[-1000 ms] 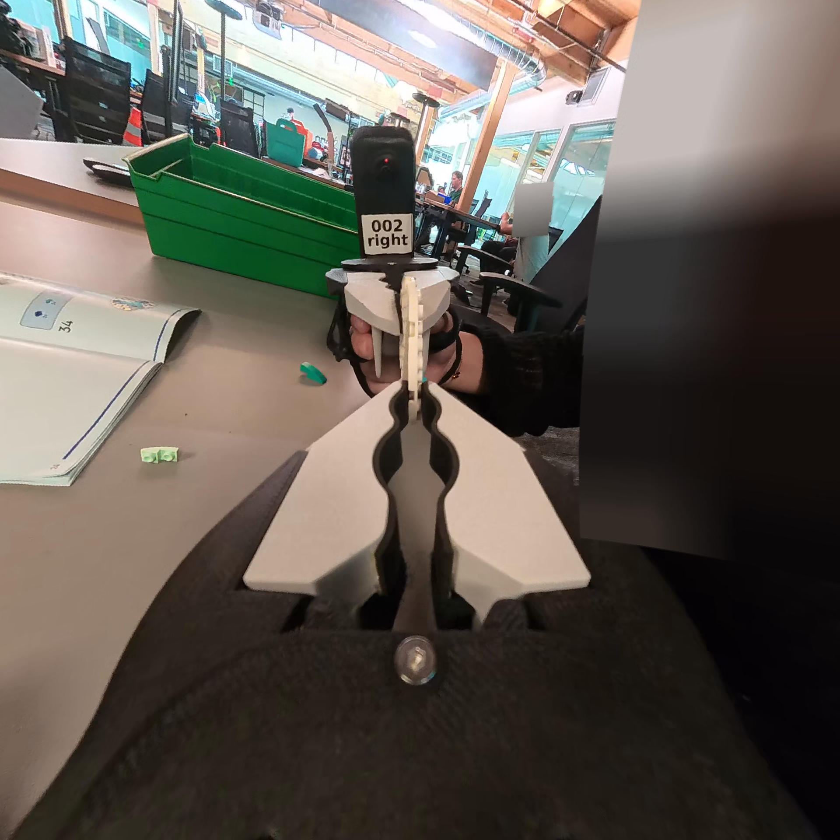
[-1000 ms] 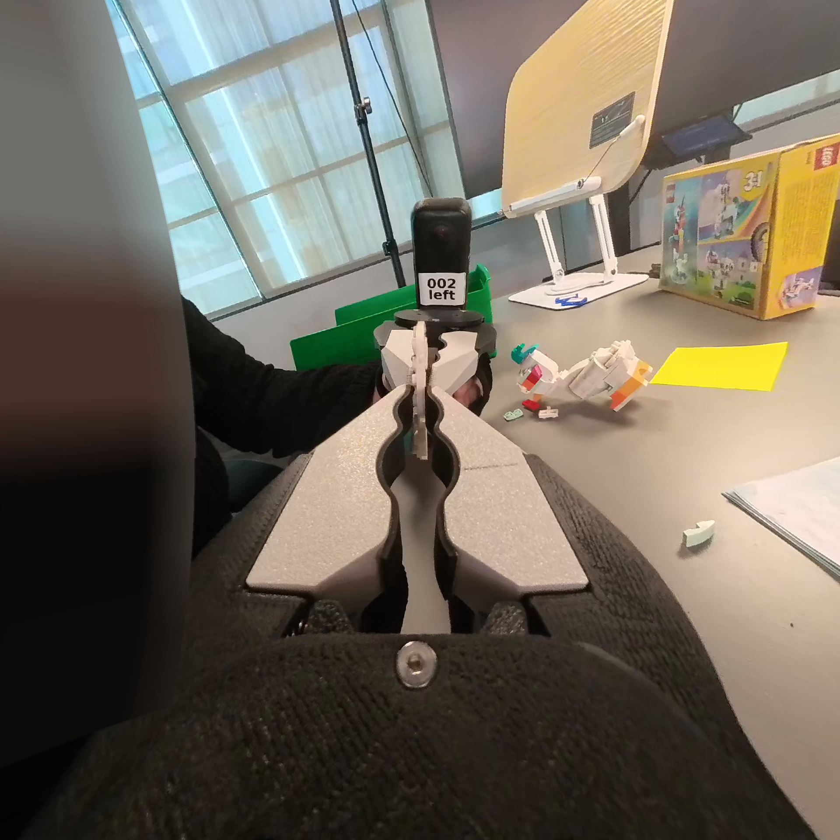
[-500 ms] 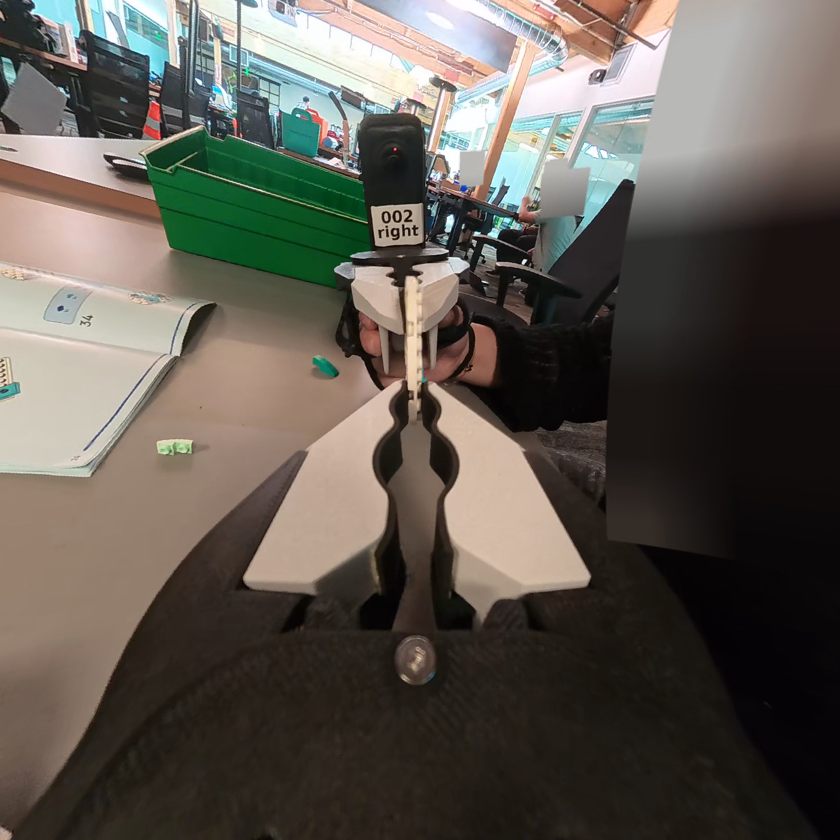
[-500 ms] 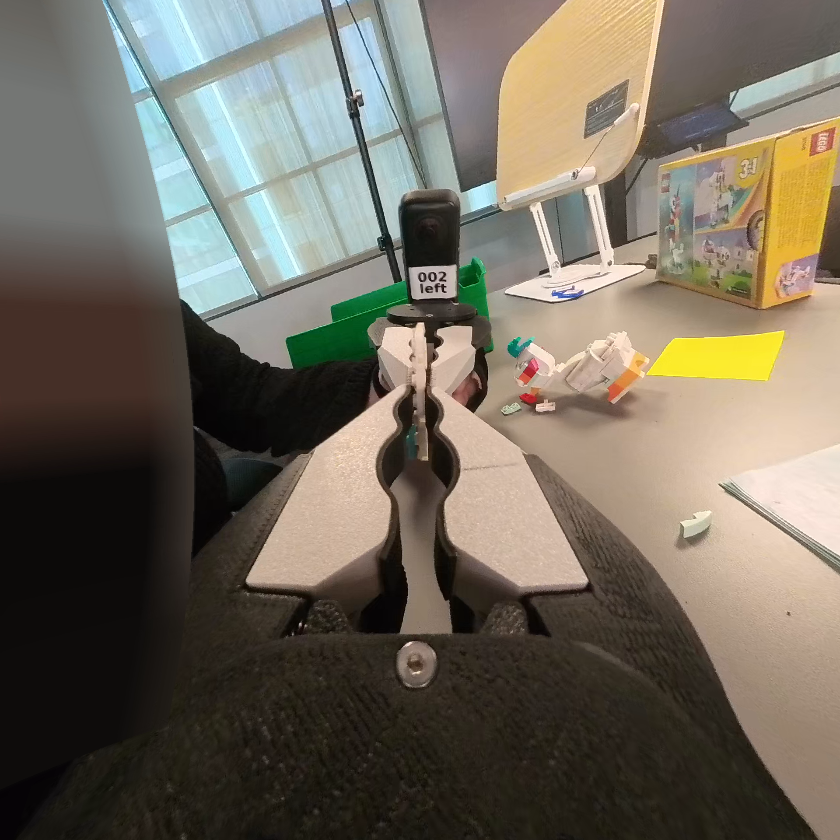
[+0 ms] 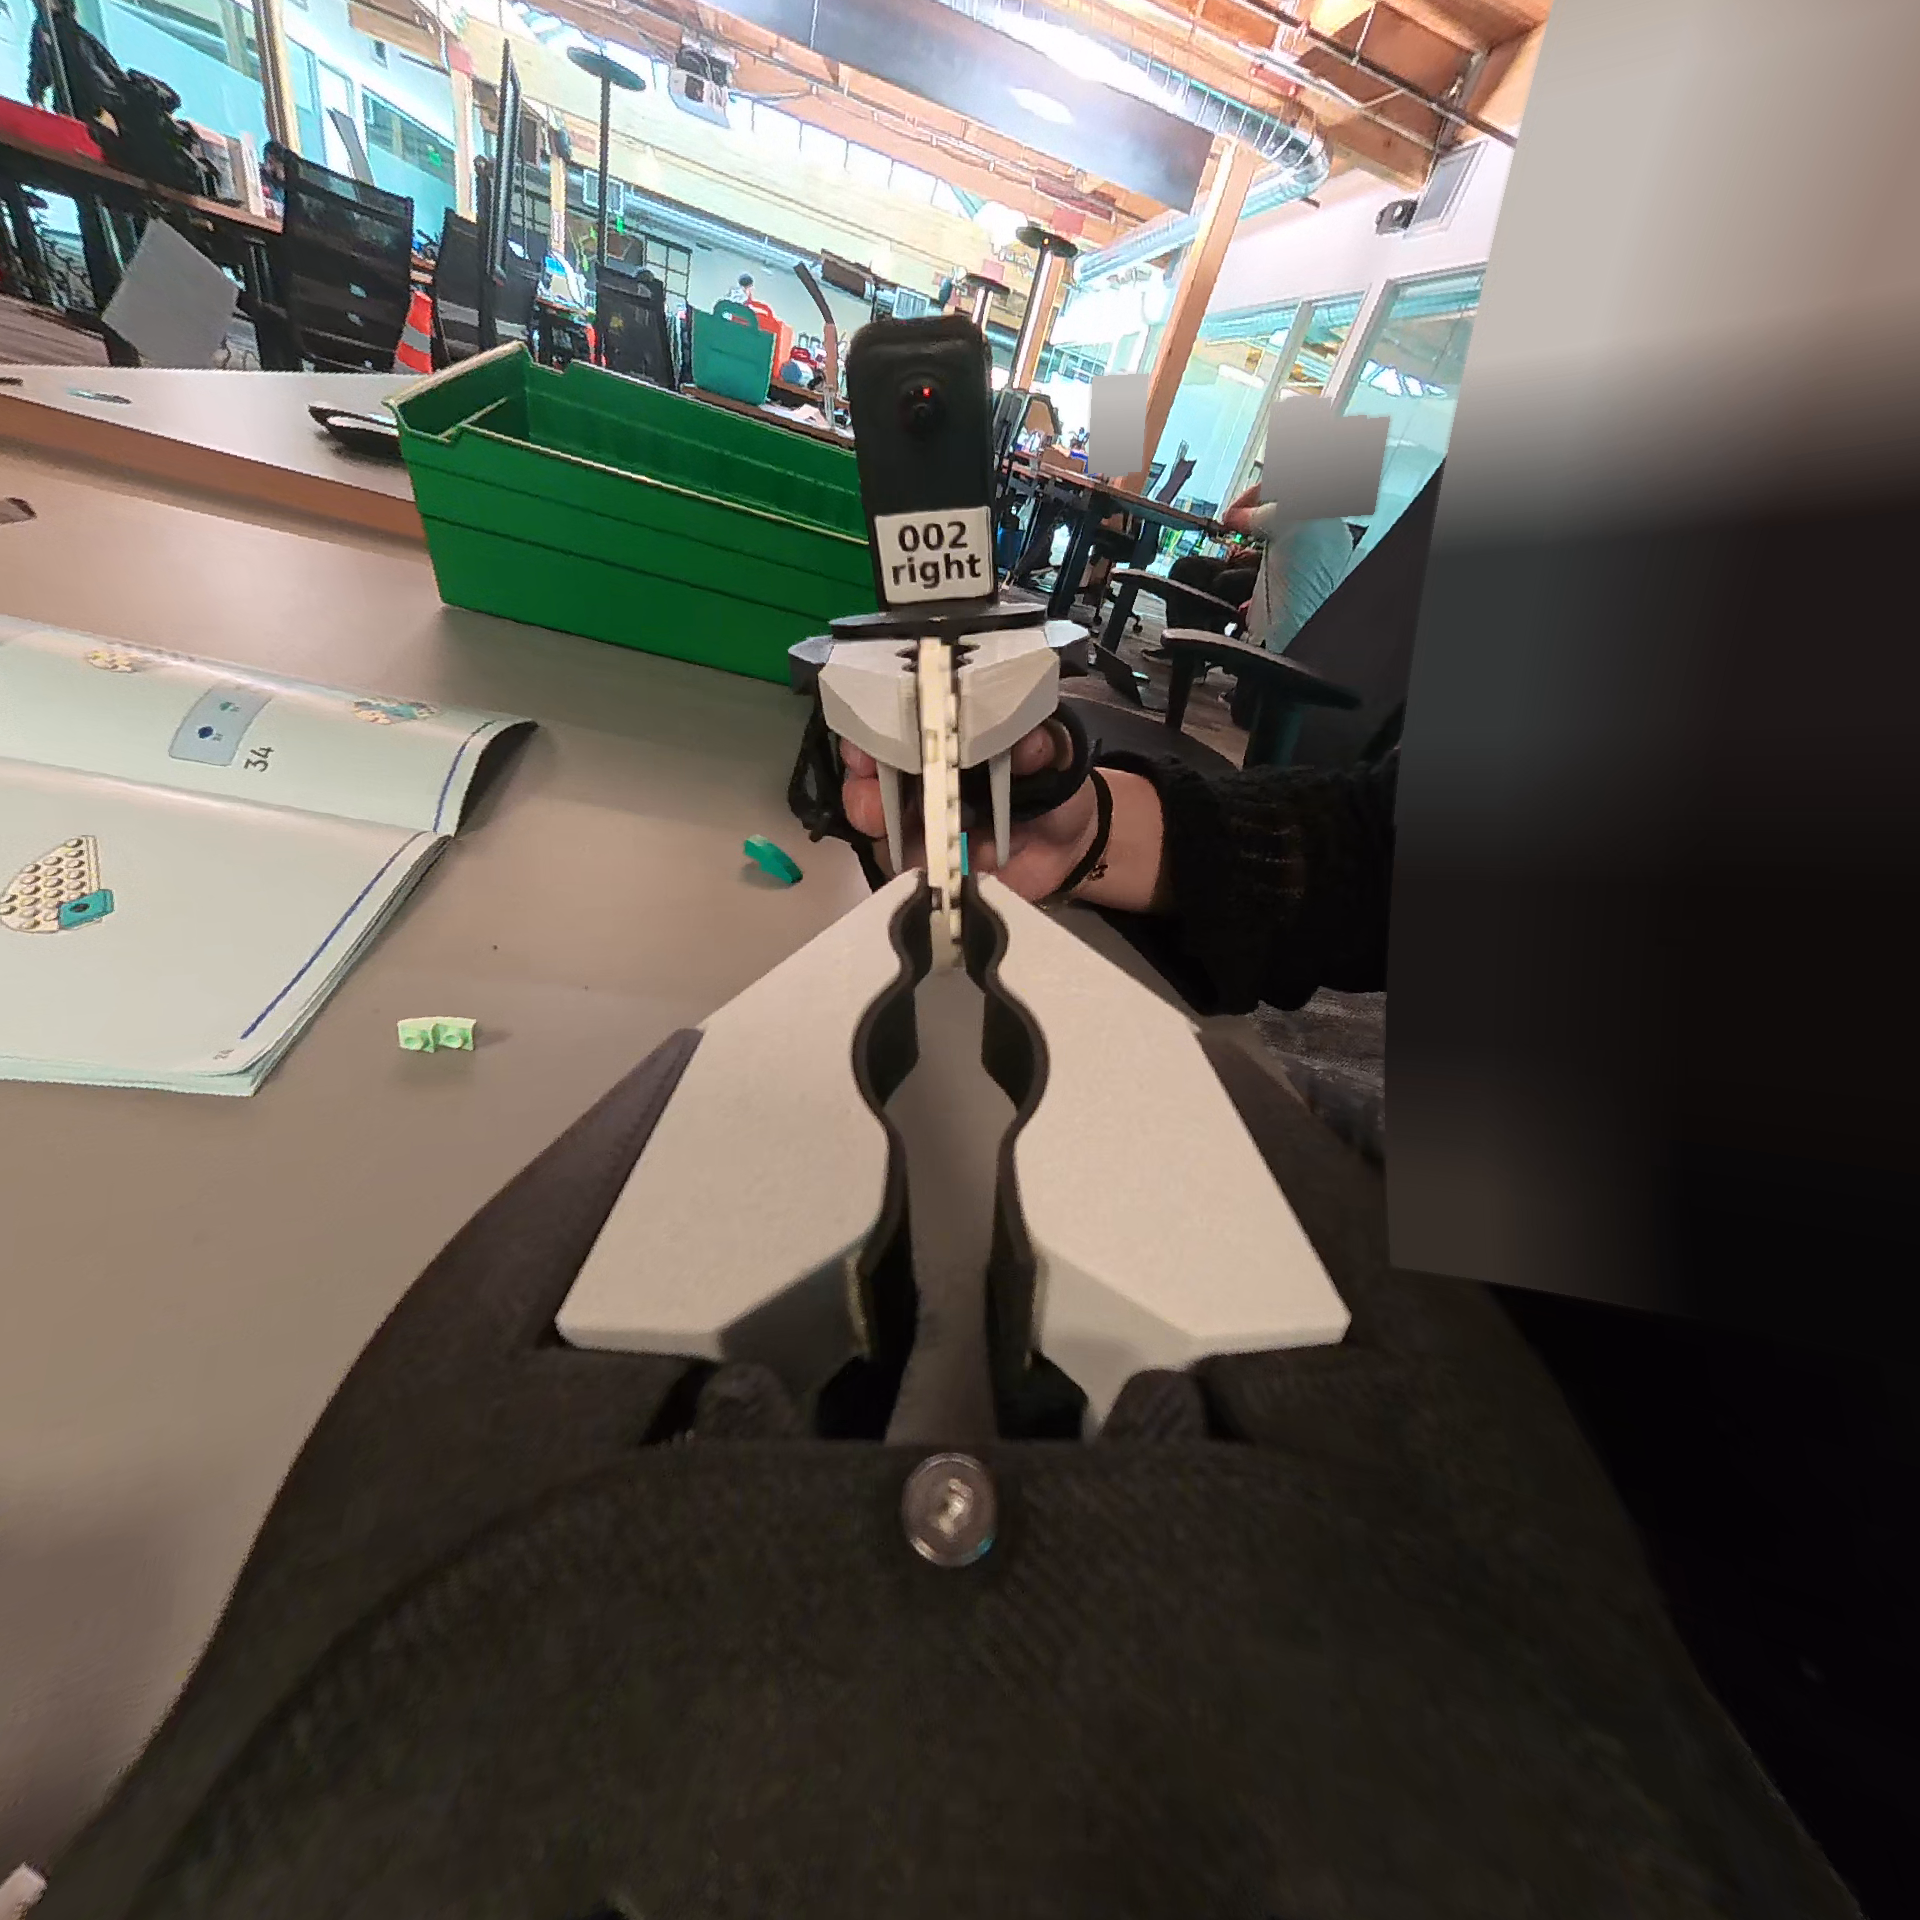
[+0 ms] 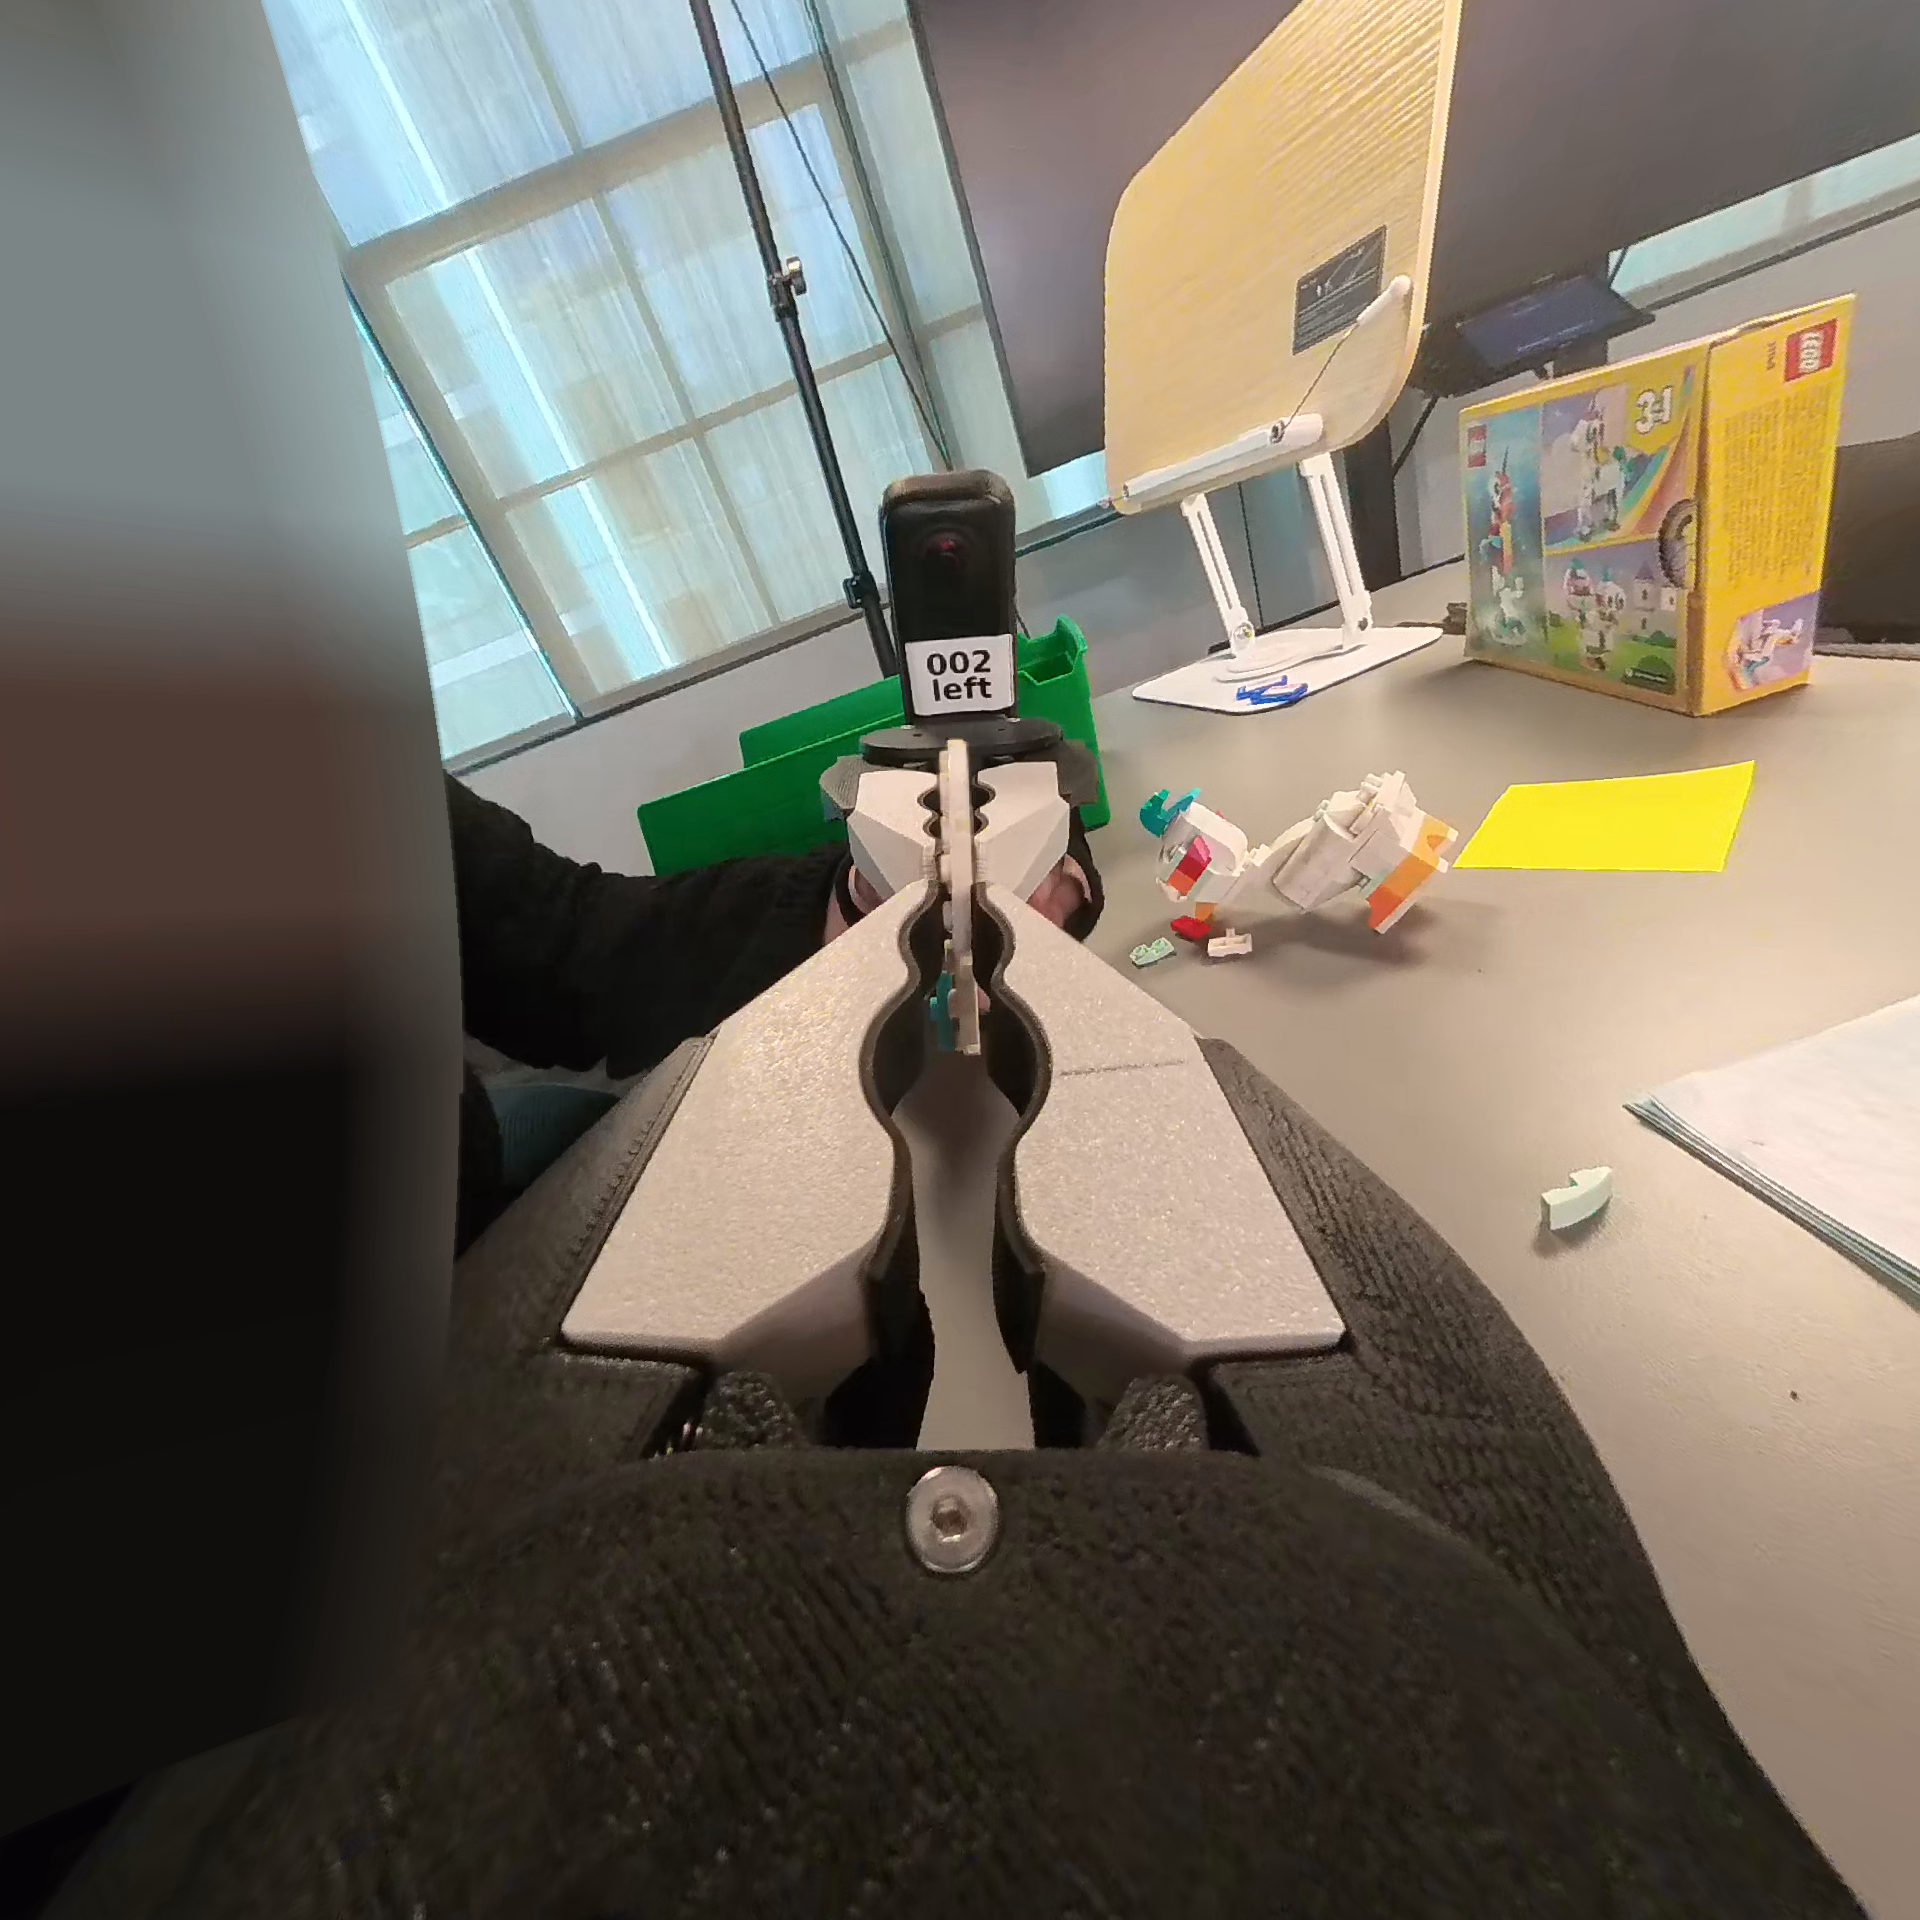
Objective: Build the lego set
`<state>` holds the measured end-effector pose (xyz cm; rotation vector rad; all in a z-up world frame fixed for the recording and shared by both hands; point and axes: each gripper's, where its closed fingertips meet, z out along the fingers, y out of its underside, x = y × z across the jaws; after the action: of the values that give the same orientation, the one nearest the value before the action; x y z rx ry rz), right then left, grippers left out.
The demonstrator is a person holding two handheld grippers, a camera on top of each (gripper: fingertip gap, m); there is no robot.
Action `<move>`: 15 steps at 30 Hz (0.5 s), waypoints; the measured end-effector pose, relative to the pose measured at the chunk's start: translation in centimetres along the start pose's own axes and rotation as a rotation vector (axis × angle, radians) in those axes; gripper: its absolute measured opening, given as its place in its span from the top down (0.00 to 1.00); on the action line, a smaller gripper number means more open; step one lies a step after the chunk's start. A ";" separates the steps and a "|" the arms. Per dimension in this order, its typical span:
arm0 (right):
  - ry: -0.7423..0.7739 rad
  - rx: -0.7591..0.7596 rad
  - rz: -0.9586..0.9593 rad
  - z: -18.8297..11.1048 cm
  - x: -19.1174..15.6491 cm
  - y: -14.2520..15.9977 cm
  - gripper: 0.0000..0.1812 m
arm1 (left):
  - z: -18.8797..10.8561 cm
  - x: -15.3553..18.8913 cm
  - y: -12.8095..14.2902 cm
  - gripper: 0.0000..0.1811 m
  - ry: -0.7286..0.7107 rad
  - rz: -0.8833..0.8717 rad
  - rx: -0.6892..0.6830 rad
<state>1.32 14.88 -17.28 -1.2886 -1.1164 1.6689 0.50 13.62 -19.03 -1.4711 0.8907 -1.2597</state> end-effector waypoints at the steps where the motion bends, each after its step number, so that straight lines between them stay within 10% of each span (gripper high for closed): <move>1: 0.000 0.005 0.008 0.0 0.0 0.0 0.99 | 0.0 0.0 0.1 0.98 0.003 -0.007 -0.005; 15: -0.008 0.021 0.041 0.0 0.1 -0.2 0.99 | 0.0 -0.1 -0.1 0.98 -0.003 -0.015 0.006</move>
<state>1.28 15.07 -17.15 -1.3007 -1.0809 1.7125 0.51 13.71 -18.96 -1.4773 0.8746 -1.2698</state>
